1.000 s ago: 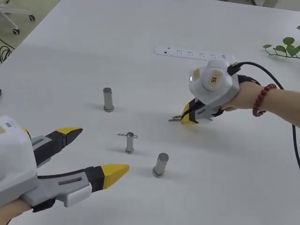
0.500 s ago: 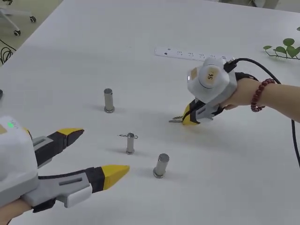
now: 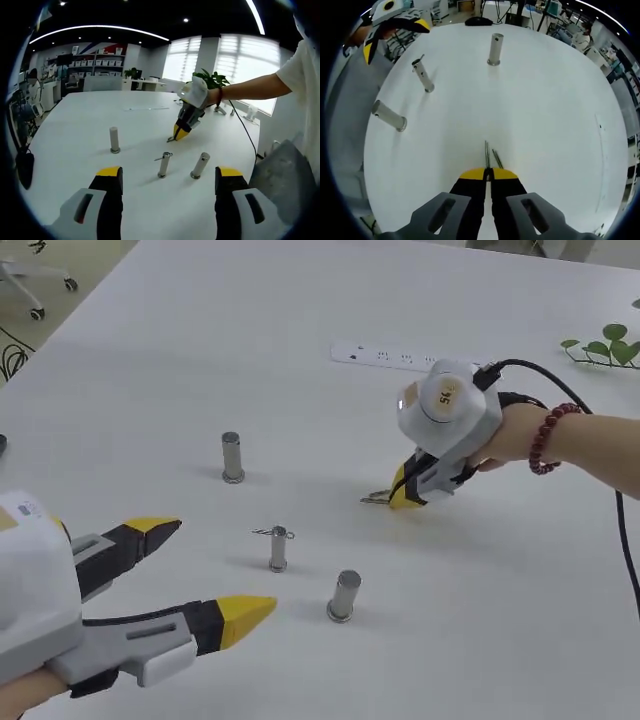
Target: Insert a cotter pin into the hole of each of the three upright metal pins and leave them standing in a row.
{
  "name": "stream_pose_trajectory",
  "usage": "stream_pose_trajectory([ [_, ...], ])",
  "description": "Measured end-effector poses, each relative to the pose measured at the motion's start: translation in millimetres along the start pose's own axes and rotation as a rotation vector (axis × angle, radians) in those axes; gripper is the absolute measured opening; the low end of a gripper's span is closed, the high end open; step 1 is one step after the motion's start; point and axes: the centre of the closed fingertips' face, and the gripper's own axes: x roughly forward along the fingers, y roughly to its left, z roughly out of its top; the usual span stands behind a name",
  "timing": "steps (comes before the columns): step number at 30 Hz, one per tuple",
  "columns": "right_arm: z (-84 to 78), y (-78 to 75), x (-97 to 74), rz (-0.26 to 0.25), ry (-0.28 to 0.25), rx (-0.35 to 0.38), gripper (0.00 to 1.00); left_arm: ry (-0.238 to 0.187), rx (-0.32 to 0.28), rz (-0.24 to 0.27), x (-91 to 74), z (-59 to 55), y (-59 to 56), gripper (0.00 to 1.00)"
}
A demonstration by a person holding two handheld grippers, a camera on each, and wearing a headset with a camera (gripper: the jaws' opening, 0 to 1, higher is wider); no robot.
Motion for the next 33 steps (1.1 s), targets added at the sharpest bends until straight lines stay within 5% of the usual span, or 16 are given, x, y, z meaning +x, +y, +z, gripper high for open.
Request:
stream_pose_trajectory([
  [22, 8.9, 1.0, -14.5, -0.061, -0.024, -0.015, 0.02, 0.009, 0.033, -0.008, 0.3, 5.3, -2.9, 0.75],
  [33, 28.3, 10.4, -31.1, -0.114, -0.083, -0.072, 0.02, 0.006, -0.033, -0.034, 0.3, 10.5, -7.3, 0.69],
])
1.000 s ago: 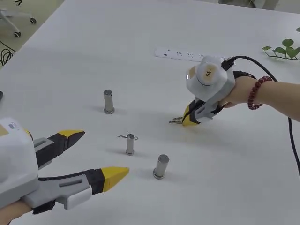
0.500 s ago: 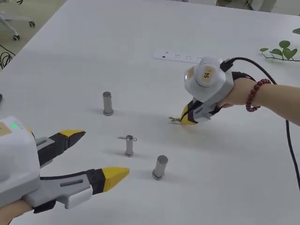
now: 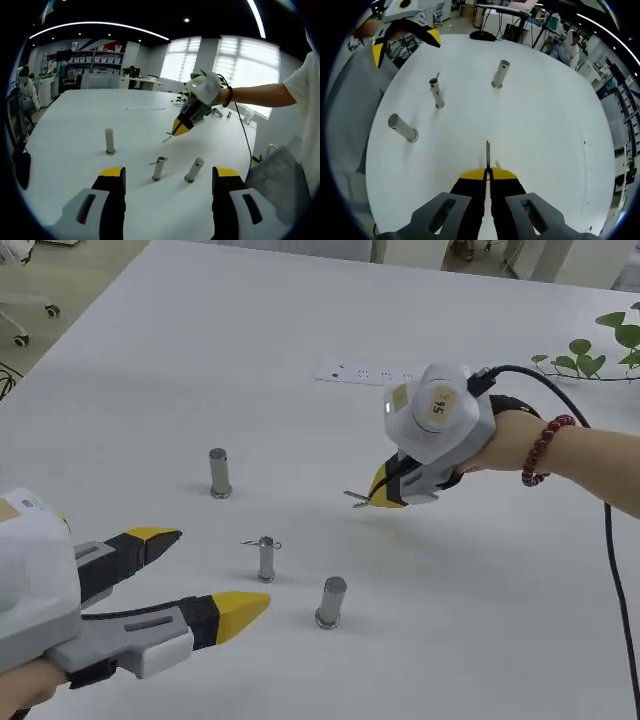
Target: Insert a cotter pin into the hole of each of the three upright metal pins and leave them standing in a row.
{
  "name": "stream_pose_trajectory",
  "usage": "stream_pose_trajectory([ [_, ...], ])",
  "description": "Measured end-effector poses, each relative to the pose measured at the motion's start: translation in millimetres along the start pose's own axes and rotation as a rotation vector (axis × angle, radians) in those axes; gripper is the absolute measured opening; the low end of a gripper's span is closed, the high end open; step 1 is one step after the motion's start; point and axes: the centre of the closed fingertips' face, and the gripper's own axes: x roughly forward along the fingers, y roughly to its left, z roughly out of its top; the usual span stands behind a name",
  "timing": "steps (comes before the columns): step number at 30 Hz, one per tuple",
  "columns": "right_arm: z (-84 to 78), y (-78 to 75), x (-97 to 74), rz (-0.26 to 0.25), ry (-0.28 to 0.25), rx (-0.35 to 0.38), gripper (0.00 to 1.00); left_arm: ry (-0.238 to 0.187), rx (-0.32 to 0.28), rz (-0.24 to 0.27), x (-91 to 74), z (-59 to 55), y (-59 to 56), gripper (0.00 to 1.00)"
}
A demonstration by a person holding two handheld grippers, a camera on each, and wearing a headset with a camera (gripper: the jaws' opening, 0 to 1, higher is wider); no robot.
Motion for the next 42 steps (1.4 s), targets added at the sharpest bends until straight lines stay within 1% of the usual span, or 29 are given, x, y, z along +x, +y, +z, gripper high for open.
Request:
stream_pose_trajectory([
  [3, 8.5, 6.3, -8.2, -0.015, -0.021, -0.019, 0.02, 0.001, -0.015, -0.012, 0.5, 3.1, -2.1, 0.67],
  [7, 17.4, 14.8, -16.4, -0.027, -0.045, -0.043, 0.02, 0.03, -0.03, -0.026, 2.0, 2.9, -5.4, 0.61],
  [11, 24.6, 22.2, -23.7, -0.04, -0.067, -0.063, 0.02, 0.039, -0.038, -0.041, 3.8, 4.1, -9.6, 0.58],
  [13, 28.9, 26.0, -27.4, -0.048, -0.082, -0.079, 0.02, 0.041, -0.035, -0.046, 4.6, 5.4, -12.4, 0.57],
  [20, 38.2, 39.0, -38.3, -0.065, -0.107, -0.111, 0.02, 0.042, -0.043, -0.067, 8.1, 8.8, -20.1, 0.53],
  [23, 42.3, 45.4, -42.1, -0.073, -0.115, -0.129, 0.03, 0.043, -0.049, -0.075, 9.4, 8.9, -23.0, 0.49],
  [29, 49.0, 58.8, -47.1, -0.083, -0.132, -0.156, 0.03, 0.033, -0.097, -0.096, 13.6, 11.4, -29.8, 0.45],
  [32, 51.6, 64.2, -49.2, -0.087, -0.136, -0.169, 0.03, 0.035, -0.118, -0.107, 15.7, 11.6, -33.0, 0.42],
  [34, 53.3, 66.7, -50.5, -0.093, -0.14, -0.177, 0.03, 0.03, -0.145, -0.119, 17.3, 12.6, -35.8, 0.39],
  [35, 54.6, 69.0, -51.6, -0.096, -0.142, -0.182, 0.03, 0.026, -0.168, -0.122, 18.4, 13.1, -36.7, 0.38],
  [38, 57.6, 74.0, -53.2, -0.098, -0.149, -0.193, 0.03, 0.018, -0.204, -0.128, 20.8, 13.2, -38.1, 0.36],
  [39, 58.3, 75.4, -53.6, -0.099, -0.15, -0.197, 0.03, 0.01, -0.232, -0.13, 21.7, 14.2, -38.8, 0.35],
  [40, 59.3, 77.1, -54.0, -0.1, -0.151, -0.202, 0.03, -0.001, -0.272, -0.143, 22.7, 15.7, -41.0, 0.33],
  [41, 59.8, 78.5, -54.4, -0.099, -0.151, -0.203, 0.03, -0.007, -0.294, -0.148, 23.3, 16.6, -42.0, 0.32],
  [42, 60.6, 80.0, -54.9, -0.101, -0.153, -0.208, 0.03, -0.009, -0.302, -0.148, 24.4, 16.5, -40.9, 0.32],
])
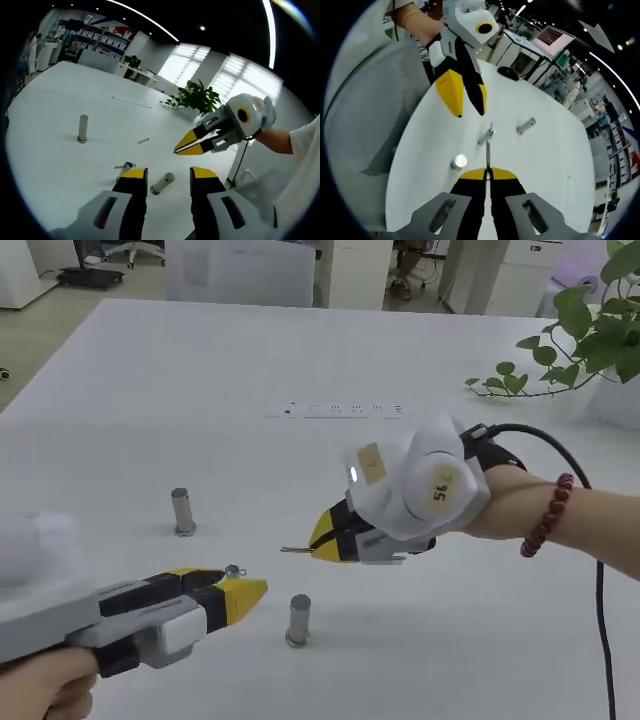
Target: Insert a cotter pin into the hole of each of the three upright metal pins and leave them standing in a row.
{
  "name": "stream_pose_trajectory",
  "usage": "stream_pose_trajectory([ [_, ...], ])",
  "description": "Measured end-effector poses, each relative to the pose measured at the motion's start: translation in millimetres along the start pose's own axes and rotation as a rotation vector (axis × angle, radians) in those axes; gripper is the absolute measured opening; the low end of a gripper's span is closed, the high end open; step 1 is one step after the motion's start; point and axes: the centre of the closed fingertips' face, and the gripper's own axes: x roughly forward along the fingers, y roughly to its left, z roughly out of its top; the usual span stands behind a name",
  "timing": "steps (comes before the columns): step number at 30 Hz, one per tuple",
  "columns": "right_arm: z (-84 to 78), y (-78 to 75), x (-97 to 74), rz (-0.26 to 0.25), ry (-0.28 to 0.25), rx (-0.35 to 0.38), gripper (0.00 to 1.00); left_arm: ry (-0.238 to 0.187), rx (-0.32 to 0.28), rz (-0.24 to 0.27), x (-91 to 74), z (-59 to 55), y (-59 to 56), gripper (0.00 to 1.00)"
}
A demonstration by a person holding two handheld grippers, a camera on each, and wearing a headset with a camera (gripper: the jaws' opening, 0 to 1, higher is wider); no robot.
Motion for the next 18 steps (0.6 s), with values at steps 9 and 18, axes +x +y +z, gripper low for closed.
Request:
stream_pose_trajectory([
  [9, 9.4, 11.1, -2.5, -0.003, -0.019, -0.014, 0.03, 0.015, -0.084, -0.037, 9.5, -6.0, -8.8, 0.26],
  [18, 18.6, 18.3, -2.8, 0.002, -0.035, -0.036, 0.03, 0.023, -0.115, -0.066, 15.2, -7.5, -16.4, 0.19],
])
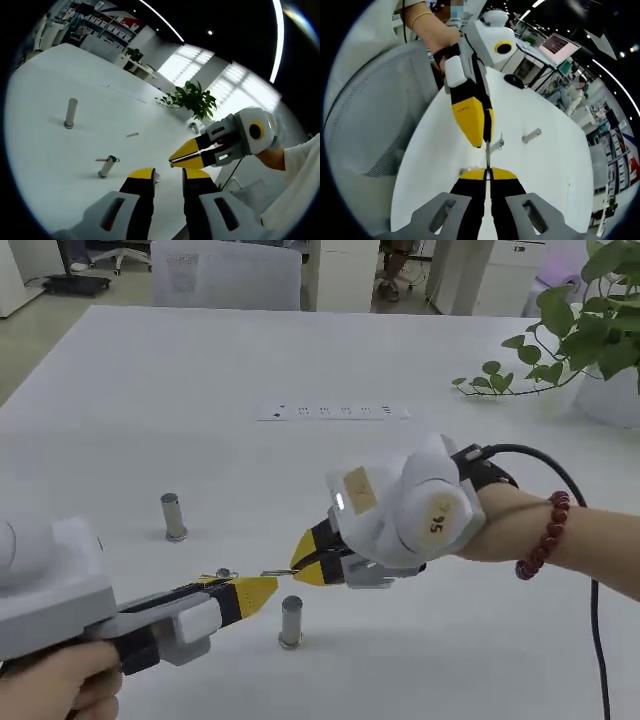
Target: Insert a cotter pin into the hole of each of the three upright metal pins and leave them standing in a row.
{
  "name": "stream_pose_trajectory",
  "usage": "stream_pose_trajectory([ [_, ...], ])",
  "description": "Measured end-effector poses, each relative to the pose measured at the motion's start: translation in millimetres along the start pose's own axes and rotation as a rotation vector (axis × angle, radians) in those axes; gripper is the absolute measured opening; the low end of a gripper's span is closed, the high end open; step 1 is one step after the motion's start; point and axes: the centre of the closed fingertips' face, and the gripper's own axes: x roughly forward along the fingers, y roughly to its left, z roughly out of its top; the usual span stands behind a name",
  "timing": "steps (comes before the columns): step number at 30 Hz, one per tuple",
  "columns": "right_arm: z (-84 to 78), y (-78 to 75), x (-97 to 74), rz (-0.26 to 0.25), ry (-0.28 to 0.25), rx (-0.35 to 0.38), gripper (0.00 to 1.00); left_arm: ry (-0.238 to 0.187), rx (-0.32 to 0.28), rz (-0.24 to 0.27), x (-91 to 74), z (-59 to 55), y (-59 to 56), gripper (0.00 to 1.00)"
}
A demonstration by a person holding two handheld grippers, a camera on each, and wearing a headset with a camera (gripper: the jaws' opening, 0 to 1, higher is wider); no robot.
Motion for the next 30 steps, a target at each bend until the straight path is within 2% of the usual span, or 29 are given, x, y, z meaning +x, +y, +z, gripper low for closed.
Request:
stream_pose_trajectory([
  [7, 5.3, 2.8, 1.6, 0.003, -0.009, -0.016, 0.03, -0.003, -0.014, -0.016, 3.6, 1.6, -2.9, 0.13],
  [19, 11.4, 2.2, 2.9, -0.001, -0.024, -0.01, 0.03, -0.001, -0.016, -0.008, 7.6, -0.2, -1.6, 0.06],
  [25, 13.0, 2.0, 4.2, 0.0, -0.026, -0.011, 0.03, 0.0, -0.004, -0.007, 8.1, -0.7, -1.6, 0.02],
  [30, 12.2, 2.6, 5.2, 0.004, -0.022, -0.008, 0.03, 0.01, 0.033, 0.0, 8.8, -2.2, -0.2, 0.01],
])
